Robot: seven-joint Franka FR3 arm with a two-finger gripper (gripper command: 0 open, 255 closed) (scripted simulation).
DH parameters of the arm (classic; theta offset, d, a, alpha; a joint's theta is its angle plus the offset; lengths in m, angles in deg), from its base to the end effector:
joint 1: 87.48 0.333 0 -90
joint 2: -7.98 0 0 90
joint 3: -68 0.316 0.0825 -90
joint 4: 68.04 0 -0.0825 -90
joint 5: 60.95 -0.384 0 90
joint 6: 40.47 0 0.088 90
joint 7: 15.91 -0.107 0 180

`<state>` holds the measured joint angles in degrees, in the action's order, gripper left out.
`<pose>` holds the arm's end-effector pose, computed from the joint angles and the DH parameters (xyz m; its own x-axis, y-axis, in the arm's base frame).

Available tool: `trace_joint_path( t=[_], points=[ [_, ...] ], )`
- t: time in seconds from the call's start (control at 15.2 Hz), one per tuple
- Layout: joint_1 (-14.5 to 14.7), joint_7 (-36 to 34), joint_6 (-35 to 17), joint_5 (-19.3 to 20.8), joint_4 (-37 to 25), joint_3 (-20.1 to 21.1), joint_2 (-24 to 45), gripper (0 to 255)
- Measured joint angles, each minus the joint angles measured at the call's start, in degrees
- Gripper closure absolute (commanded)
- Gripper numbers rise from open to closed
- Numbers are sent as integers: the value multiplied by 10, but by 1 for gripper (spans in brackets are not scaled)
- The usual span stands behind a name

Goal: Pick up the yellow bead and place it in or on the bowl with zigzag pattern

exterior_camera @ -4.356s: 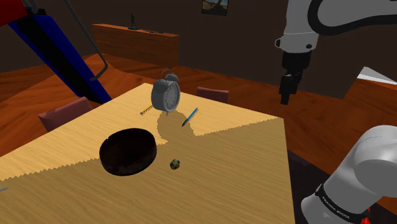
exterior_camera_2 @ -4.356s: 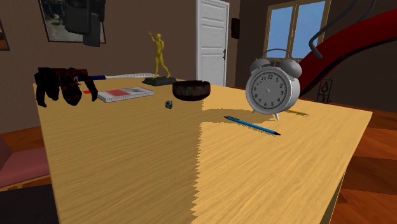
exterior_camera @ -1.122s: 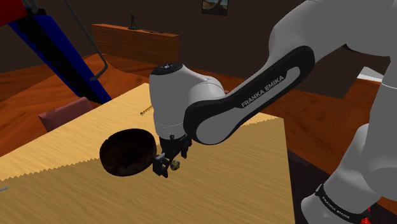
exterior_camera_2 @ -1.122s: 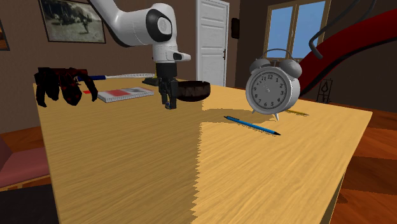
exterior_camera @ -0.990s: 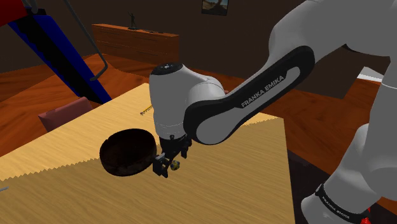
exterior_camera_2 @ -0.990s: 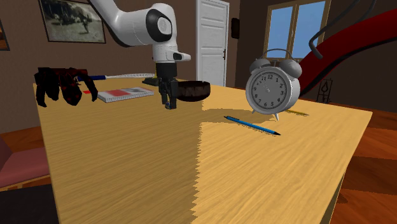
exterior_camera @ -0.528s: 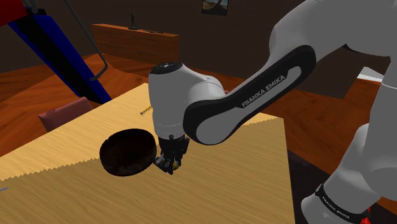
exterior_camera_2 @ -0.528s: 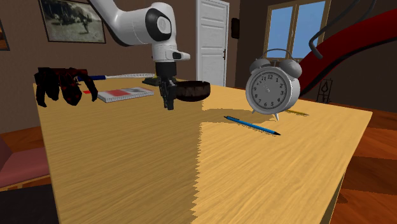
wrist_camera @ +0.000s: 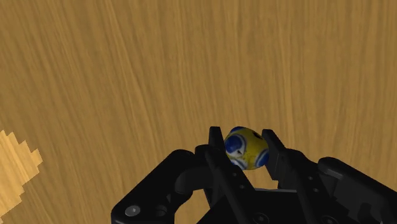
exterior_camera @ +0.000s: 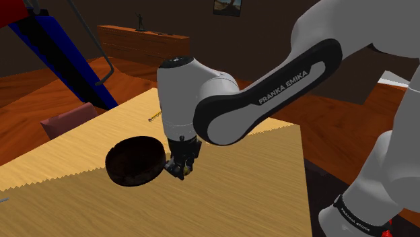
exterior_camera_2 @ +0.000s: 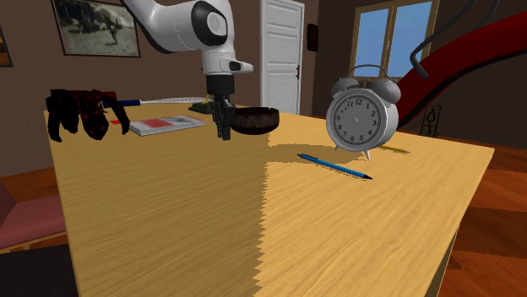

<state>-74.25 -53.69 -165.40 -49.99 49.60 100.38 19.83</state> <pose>0.4117 0.3999 0.3488 0.9707 0.2400 -0.0094 0.2401 -0.9689 0.0599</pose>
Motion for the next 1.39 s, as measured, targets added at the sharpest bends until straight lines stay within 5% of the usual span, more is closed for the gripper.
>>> trace_joint_path(
  t=[1.39],
  points=[
    [-11, 42, 145, -54, -89, 9, -71, 255]
  ],
)
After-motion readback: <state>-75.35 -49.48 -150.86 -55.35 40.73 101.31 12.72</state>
